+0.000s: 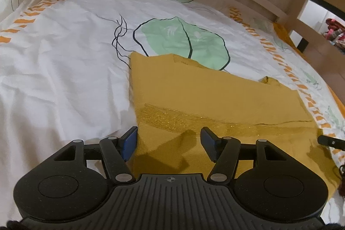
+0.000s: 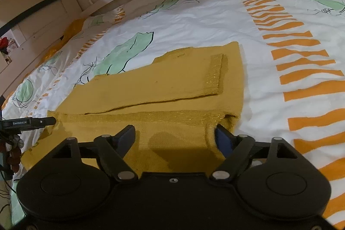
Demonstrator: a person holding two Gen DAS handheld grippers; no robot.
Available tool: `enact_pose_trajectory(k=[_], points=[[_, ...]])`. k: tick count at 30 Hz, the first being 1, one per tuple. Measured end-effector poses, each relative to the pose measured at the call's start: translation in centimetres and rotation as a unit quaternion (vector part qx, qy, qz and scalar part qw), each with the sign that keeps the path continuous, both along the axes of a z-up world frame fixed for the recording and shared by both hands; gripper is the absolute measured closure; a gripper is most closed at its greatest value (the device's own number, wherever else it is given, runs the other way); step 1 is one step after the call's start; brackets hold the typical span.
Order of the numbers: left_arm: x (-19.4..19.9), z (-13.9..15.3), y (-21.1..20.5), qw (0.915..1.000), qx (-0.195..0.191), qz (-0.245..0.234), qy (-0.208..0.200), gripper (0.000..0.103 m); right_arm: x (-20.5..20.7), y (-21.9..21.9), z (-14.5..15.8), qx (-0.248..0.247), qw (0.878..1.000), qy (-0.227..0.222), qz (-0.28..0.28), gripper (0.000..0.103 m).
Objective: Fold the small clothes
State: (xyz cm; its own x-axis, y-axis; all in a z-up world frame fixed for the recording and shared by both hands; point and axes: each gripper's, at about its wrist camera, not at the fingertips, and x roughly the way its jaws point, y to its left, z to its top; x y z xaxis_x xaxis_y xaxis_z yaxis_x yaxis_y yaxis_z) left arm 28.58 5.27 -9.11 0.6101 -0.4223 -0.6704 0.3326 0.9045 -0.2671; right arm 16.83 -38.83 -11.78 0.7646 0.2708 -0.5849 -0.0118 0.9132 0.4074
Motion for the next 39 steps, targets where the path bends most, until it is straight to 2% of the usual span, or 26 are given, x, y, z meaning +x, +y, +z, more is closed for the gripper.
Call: enact_pose_trajectory(k=[2, 3, 5, 6, 7, 8, 9, 10, 15, 17, 21, 26, 30, 33, 35, 39], points=[[-0.2, 0.1, -0.1, 1.0000, 0.005, -0.001, -0.006, 0.047, 0.0, 0.1, 0.0, -0.003, 1.000, -0.001, 0.000, 0.021], [-0.4, 0.2, -0.1, 0.9999, 0.007, -0.001, -0.010, 0.057, -0.1, 0.1, 0.0, -0.005, 1.000, -0.002, 0.001, 0.022], [-0.6, 0.3, -0.3, 0.9998, 0.013, 0.000, -0.017, 0.068, -0.1, 0.2, 0.1, -0.009, 1.000, -0.002, 0.000, 0.035], [-0.7, 0.4, -0.3, 0.9997, 0.016, -0.001, -0.021, 0.077, -0.2, 0.1, 0.2, -0.012, 1.000, -0.004, -0.002, 0.047], [-0.7, 0.4, -0.4, 0.9996, 0.017, -0.001, -0.024, 0.083, -0.2, 0.1, 0.2, -0.012, 1.000, -0.004, -0.004, 0.058], [-0.7, 0.5, -0.4, 0.9995, 0.017, -0.001, -0.026, 0.087, -0.2, 0.0, 0.2, -0.011, 1.000, -0.003, -0.005, 0.065], [-0.8, 0.5, -0.4, 0.9995, 0.017, -0.003, -0.028, 0.088, -0.2, -0.1, 0.1, -0.009, 1.000, -0.001, -0.006, 0.079], [-0.8, 0.6, -0.4, 0.9994, 0.019, -0.002, -0.029, 0.088, -0.2, -0.2, 0.1, -0.008, 1.000, 0.001, -0.008, 0.080], [-0.6, 0.3, -0.4, 0.9995, 0.021, 0.009, -0.021, 0.085, 0.0, 0.1, 0.0, -0.014, 1.000, 0.004, -0.004, 0.074], [-0.9, 0.4, -0.6, 0.9984, 0.042, 0.019, -0.032, 0.080, -0.1, 0.2, 0.1, -0.020, 1.000, 0.002, -0.003, 0.074], [-2.4, 0.7, -1.4, 0.9941, 0.080, 0.022, -0.070, 0.080, -0.1, 0.2, 0.1, -0.023, 1.000, 0.001, -0.001, 0.073], [-2.7, 0.5, -2.2, 0.9941, 0.080, -0.010, -0.073, 0.080, 0.0, 0.3, 0.0, -0.017, 1.000, 0.002, 0.005, 0.062], [-2.8, 0.5, -2.3, 0.9934, 0.085, -0.010, -0.076, 0.080, 0.0, 1.0, 0.0, -0.033, 0.999, 0.000, 0.017, 0.054], [-3.5, 0.6, -2.3, 0.9901, 0.108, 0.008, -0.089, 0.080, 0.0, 1.2, 0.1, -0.041, 0.999, 0.000, 0.019, 0.053], [-3.9, 0.7, -2.3, 0.9894, 0.110, 0.011, -0.094, 0.080, 0.0, 1.1, 0.1, -0.039, 0.999, 0.000, 0.018, 0.053], [-5.1, 1.1, -3.3, 0.9830, 0.131, -0.007, -0.128, 0.080, 0.0, 1.1, 0.0, -0.038, 0.999, 0.001, 0.017, 0.053]])
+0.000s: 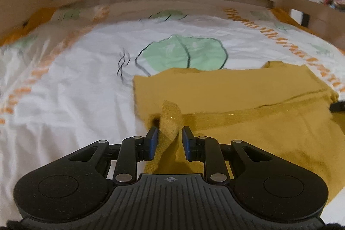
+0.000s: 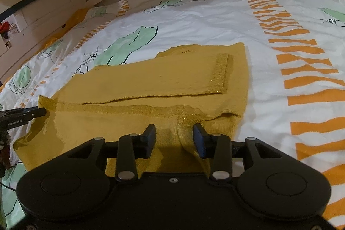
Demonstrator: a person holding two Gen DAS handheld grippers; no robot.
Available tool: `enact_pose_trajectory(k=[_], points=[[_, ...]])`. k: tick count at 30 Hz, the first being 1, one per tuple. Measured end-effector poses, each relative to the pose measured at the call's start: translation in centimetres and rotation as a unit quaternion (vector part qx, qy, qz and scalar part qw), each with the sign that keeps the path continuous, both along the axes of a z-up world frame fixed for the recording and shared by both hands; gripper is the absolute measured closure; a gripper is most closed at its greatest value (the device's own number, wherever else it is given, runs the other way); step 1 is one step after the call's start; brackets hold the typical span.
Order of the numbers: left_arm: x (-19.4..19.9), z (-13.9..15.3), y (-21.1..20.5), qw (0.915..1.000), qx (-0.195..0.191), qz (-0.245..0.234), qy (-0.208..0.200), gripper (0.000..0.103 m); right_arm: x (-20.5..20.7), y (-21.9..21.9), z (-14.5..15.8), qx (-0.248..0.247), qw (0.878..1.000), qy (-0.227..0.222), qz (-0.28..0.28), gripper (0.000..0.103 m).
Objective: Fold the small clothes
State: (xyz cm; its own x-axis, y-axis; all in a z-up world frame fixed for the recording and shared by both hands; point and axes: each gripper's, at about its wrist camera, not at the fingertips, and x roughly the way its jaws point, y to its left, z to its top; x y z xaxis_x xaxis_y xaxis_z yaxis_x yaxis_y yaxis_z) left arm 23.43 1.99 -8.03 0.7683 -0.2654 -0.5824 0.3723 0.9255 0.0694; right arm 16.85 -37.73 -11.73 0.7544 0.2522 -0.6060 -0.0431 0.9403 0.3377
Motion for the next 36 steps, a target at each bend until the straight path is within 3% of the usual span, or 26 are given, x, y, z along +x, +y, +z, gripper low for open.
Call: enact_pose_trajectory(k=[3, 5, 9, 12, 16, 17, 18, 20, 24, 29, 36], points=[[-0.7, 0.1, -1.2, 0.9989, 0.024, -0.035, -0.021, 0.076, 0.0, 0.0, 0.0, 0.001, 1.000, 0.000, 0.000, 0.052], [-0.4, -0.3, -1.6, 0.9987, 0.028, -0.042, -0.010, 0.075, 0.0, 0.0, 0.0, 0.002, 1.000, 0.000, 0.000, 0.052], [1.2, -1.0, -0.8, 0.9993, 0.009, -0.017, 0.031, 0.073, 0.0, 0.1, -0.1, -0.001, 1.000, 0.003, 0.000, 0.040], [1.9, -1.2, 0.0, 0.9990, -0.002, 0.003, 0.045, 0.066, 0.0, 0.1, -0.1, -0.003, 1.000, 0.004, 0.000, 0.040], [2.0, -1.3, 0.2, 0.9985, -0.011, -0.002, 0.054, 0.067, -0.1, 0.1, -0.1, 0.000, 1.000, 0.003, -0.001, 0.041], [2.0, -1.2, 0.2, 0.9983, -0.014, -0.008, 0.056, 0.075, -0.1, 0.1, -0.1, 0.000, 1.000, 0.003, -0.002, 0.043], [1.9, -1.2, 0.2, 0.9980, -0.018, -0.014, 0.058, 0.089, -0.1, 0.1, -0.1, -0.002, 1.000, 0.004, -0.004, 0.046], [1.8, -1.1, 0.1, 0.9978, -0.022, -0.021, 0.059, 0.096, -0.1, -0.1, -0.1, -0.007, 1.000, 0.006, -0.012, 0.054], [1.5, -0.7, 0.1, 0.9988, -0.023, -0.019, 0.040, 0.097, -0.4, -0.7, 0.1, -0.008, 1.000, 0.006, -0.029, 0.084], [0.8, 0.5, 0.7, 0.9993, -0.037, -0.007, 0.004, 0.097, -1.0, -0.1, 1.2, -0.045, 0.998, -0.011, -0.031, 0.092], [-1.0, 3.1, 2.1, 0.9969, -0.073, 0.009, -0.028, 0.097, -3.4, -0.5, 4.1, -0.047, 0.995, -0.062, -0.060, 0.094]])
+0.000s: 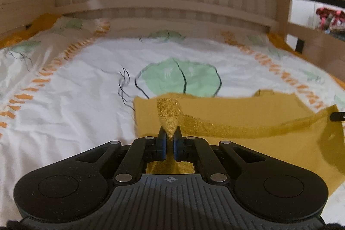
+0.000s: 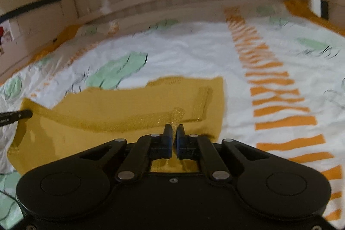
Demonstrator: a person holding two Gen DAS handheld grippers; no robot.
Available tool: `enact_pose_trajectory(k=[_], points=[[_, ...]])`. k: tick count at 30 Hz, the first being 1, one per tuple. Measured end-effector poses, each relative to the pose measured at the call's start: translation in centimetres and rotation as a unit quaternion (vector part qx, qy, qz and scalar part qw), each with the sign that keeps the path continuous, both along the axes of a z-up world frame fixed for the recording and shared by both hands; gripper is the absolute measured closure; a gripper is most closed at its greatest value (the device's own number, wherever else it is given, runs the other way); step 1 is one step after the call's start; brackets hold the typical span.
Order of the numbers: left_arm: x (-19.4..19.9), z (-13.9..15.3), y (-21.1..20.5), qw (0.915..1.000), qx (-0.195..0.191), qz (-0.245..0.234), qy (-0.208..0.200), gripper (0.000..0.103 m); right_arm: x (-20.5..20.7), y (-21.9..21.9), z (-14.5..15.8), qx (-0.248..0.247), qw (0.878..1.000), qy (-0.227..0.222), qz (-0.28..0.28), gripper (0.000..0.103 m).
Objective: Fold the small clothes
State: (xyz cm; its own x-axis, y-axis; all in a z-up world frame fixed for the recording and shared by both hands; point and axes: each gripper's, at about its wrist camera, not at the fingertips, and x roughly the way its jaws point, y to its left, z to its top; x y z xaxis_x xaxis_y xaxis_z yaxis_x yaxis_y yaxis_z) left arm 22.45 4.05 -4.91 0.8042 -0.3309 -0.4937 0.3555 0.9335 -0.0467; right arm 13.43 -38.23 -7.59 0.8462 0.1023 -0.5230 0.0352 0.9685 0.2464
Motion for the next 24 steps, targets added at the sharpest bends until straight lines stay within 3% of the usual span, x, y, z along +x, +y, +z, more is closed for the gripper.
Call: enact_pose_trajectory(k=[5, 8, 12, 17, 20, 22, 23, 24], points=[[0.6, 2.3, 0.3, 0.9994, -0.022, 0.009, -0.024, 0.097, 0.7, -1.8, 1.9, 0.030, 0.999, -0.028, -0.019, 0.094], [2.4, 3.4, 0.2, 0.9989, -0.037, 0.014, -0.026, 0.097, 2.5, -2.2, 2.6, 0.021, 0.999, -0.034, -0.019, 0.094], [5.6, 3.5, -0.9, 0.9991, -0.026, 0.016, -0.031, 0.097, 6.7, -2.9, 2.5, 0.013, 0.999, -0.027, -0.015, 0.094], [11.0, 0.9, -2.1, 0.9985, -0.026, 0.035, 0.033, 0.097, 11.7, -3.5, 0.1, 0.014, 1.000, 0.016, -0.021, 0.094], [13.5, -1.6, -2.8, 0.9942, -0.012, 0.036, 0.101, 0.095, 13.7, -3.6, -2.0, 0.010, 0.998, 0.054, -0.025, 0.094], [14.5, -3.1, -2.9, 0.9892, -0.001, 0.040, 0.141, 0.094, 14.2, -3.5, -3.1, 0.003, 0.997, 0.074, -0.029, 0.087], [14.7, -3.7, -2.8, 0.9869, 0.005, 0.044, 0.155, 0.090, 14.2, -3.6, -3.4, 0.001, 0.996, 0.081, -0.031, 0.083], [14.7, -4.0, -2.5, 0.9854, 0.008, 0.053, 0.162, 0.077, 14.1, -3.7, -3.6, 0.000, 0.996, 0.083, -0.036, 0.081]])
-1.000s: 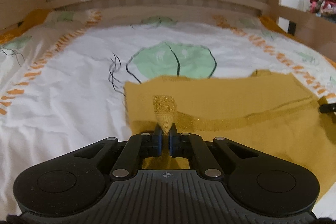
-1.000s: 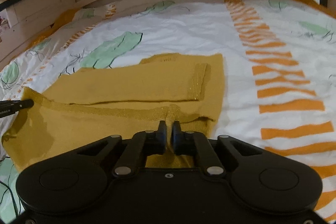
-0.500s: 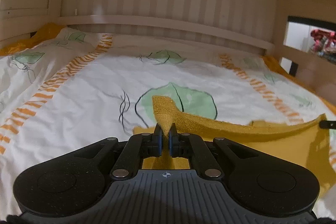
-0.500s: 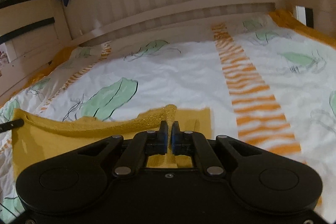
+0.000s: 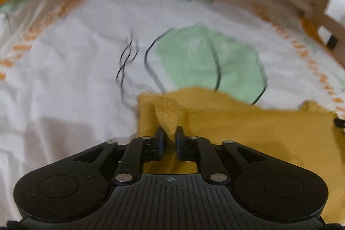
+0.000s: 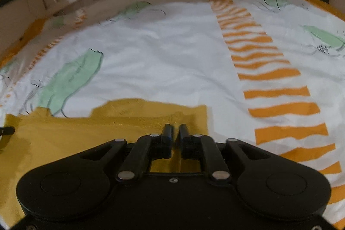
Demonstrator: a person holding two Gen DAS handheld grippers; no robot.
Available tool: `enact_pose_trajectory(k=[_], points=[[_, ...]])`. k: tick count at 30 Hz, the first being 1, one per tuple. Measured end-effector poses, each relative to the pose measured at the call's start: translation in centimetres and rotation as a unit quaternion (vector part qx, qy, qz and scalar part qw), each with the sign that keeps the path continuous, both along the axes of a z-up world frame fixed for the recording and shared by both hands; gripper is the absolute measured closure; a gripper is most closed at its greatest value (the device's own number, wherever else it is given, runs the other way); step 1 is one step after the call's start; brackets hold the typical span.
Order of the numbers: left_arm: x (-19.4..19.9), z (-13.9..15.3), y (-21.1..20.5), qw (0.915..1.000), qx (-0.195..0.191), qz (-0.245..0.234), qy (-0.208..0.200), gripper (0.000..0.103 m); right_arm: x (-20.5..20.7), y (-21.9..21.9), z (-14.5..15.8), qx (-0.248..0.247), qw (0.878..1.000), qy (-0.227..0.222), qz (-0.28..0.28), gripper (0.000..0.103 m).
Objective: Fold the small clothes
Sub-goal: 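Fold the gripped edge over the sweater with both tools and open them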
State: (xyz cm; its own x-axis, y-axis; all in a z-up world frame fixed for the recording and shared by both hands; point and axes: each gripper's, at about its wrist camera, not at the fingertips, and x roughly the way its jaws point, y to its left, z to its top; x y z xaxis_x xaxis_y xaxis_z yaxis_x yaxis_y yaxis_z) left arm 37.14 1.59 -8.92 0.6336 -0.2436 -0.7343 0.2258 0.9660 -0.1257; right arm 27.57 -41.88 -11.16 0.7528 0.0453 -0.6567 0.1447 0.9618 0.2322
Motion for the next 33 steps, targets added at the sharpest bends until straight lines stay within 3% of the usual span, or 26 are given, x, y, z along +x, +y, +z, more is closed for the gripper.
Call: enact_pose_trajectory(k=[2, 4, 6, 12, 20, 25, 28, 33], points=[[-0.4, 0.0, 0.8, 0.9999, -0.004, 0.012, -0.006, 0.074, -0.4, -0.3, 0.1, 0.002, 1.000, -0.004, -0.010, 0.069], [-0.9, 0.7, 1.6, 0.9996, 0.001, 0.026, -0.010, 0.069, -0.8, -0.6, 0.4, -0.005, 1.000, -0.007, -0.024, 0.040], [-1.7, 1.7, 2.2, 0.9992, 0.005, 0.033, -0.023, 0.061, -1.4, -0.9, 1.0, -0.007, 0.999, -0.015, -0.034, 0.033], [-5.3, 5.5, 2.2, 0.9982, -0.013, -0.004, -0.058, 0.037, -3.7, -0.5, 3.3, 0.015, 0.999, -0.039, -0.018, 0.026], [-10.7, 4.4, 1.0, 0.9968, -0.038, -0.070, -0.004, 0.035, -9.4, 1.5, 3.7, 0.053, 0.998, -0.026, 0.017, 0.025], [-11.9, 2.2, 1.0, 0.9952, -0.027, -0.091, 0.022, 0.035, -12.6, 2.4, 3.4, 0.065, 0.998, -0.018, 0.021, 0.025], [-11.5, 0.2, 0.8, 0.9929, -0.015, -0.102, 0.060, 0.035, -13.0, 3.2, 2.9, 0.051, 0.998, -0.005, 0.037, 0.026], [-11.9, 0.5, 0.8, 0.9937, -0.017, -0.101, 0.046, 0.034, -12.6, 3.3, 2.1, 0.065, 0.997, -0.004, 0.047, 0.032]])
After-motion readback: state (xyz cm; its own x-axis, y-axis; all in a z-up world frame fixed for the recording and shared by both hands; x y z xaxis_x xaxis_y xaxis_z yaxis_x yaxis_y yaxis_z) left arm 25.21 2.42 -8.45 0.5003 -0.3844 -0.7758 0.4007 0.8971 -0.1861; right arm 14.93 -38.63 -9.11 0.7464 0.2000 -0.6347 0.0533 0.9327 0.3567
